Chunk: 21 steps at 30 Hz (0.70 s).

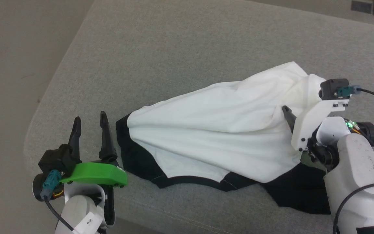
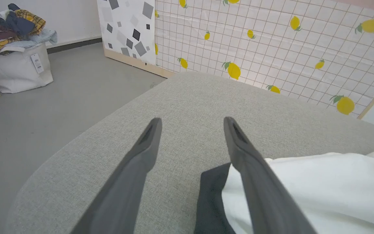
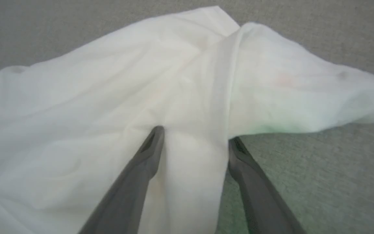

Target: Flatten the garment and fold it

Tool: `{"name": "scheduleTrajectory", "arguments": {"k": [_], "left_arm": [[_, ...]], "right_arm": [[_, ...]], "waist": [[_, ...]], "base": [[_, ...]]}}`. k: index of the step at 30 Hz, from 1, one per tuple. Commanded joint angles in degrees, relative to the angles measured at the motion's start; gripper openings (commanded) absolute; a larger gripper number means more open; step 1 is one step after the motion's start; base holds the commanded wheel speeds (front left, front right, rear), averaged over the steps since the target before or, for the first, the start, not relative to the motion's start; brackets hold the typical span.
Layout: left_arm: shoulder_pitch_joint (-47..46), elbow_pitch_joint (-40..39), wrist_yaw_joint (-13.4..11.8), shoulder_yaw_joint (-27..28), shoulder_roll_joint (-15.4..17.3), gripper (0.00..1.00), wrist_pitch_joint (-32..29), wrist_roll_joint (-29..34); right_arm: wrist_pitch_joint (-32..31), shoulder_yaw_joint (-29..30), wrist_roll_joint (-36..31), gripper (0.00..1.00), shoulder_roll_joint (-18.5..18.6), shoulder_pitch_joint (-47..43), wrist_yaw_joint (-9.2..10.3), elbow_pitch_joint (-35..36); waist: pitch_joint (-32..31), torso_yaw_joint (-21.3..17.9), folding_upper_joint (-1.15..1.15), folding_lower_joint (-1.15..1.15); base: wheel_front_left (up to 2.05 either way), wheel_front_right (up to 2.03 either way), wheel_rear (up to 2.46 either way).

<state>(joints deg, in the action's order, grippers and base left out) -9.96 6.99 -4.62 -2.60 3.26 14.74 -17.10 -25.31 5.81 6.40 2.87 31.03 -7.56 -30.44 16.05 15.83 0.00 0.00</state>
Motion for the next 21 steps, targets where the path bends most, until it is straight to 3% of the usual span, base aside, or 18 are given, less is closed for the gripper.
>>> {"name": "scheduleTrajectory", "arguments": {"k": [1, 10, 15, 21], "left_arm": [[-1.10, 0.18, 0.23, 0.13, -0.32, 1.00, 0.25, 0.08], [-1.07, 0.83, -0.55, -0.33, -0.37, 1.00, 0.26, -1.07], [-1.11, 0.98, -0.53, -0.33, -0.37, 1.00, 0.26, -0.81], [-1.65, 1.43, -0.03, -0.84, -0.37, 1.00, 0.26, -0.55]], "right_arm": [[-0.13, -0.34, -1.01, 0.00, 0.00, 1.07, 0.08, -0.18], [8.96, 4.53, -8.52, 0.00, 0.06, 2.36, 0.08, 9.67], [10.13, 13.60, -10.31, 0.00, 1.67, 0.92, 0.08, 16.66], [5.44, 27.02, -12.10, 0.00, 3.14, -2.73, 0.08, 17.24]], "waist": [[1.33, 1.35, 0.00, 0.00], [0.59, -0.13, 0.00, 0.00], [0.19, -1.75, 0.00, 0.00], [0.34, -3.41, 0.00, 0.00]], "base": [[0.00, 0.00, 0.00], [0.00, 0.00, 0.00], [0.00, 0.00, 0.00], [0.00, 0.00, 0.00]]}}
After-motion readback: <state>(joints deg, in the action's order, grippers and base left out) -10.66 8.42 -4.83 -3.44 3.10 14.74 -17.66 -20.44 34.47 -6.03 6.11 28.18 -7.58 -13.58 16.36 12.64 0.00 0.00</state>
